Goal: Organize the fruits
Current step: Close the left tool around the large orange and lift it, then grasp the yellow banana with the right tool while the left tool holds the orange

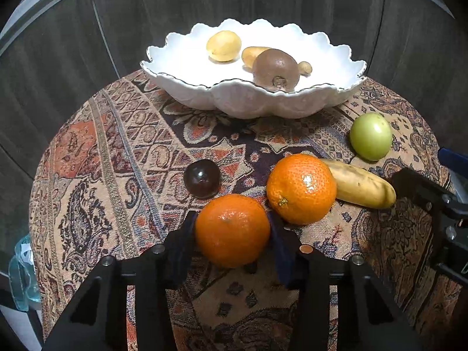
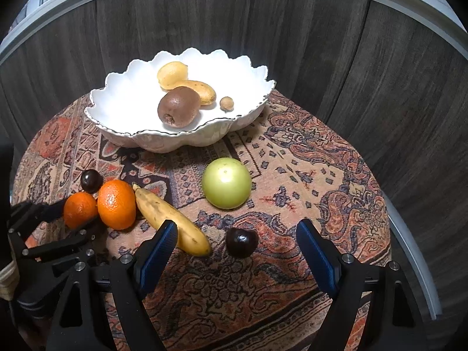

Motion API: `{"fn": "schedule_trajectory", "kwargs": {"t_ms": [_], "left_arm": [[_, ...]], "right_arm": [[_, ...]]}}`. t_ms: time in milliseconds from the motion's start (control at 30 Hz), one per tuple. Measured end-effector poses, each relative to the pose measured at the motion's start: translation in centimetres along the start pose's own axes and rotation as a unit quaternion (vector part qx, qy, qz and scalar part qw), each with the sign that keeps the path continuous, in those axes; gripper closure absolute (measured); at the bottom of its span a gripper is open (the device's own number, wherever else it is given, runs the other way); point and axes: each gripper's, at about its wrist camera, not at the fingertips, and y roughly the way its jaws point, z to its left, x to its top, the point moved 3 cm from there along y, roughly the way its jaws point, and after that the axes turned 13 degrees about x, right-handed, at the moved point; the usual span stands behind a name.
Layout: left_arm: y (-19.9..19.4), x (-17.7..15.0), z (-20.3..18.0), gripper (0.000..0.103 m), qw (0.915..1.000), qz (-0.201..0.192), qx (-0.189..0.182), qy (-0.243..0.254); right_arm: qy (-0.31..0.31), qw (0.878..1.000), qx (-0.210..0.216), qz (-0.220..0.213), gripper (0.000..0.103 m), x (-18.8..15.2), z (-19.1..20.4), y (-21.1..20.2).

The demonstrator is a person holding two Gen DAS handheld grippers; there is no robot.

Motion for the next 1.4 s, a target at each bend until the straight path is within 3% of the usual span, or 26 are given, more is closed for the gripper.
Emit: {"fn": "schedule_trajectory", "kwargs": {"t_ms": [1133,1400], "left_arm": [[-5.1,0.2,4.4,0.059,0.9980,-0.049,-0.011,-0.038],[-4.9,0.1,5.7,0.059,0.9974,-0.050,-0.006,-0.051]], "right_arm": [[-0.018,0.999,-0.018,-0.032,0.019,1.1,2.3,-3.0],[-0.029,0.999,0.011,-0.030,0.019,1.4,4.0,-2.3]]}}
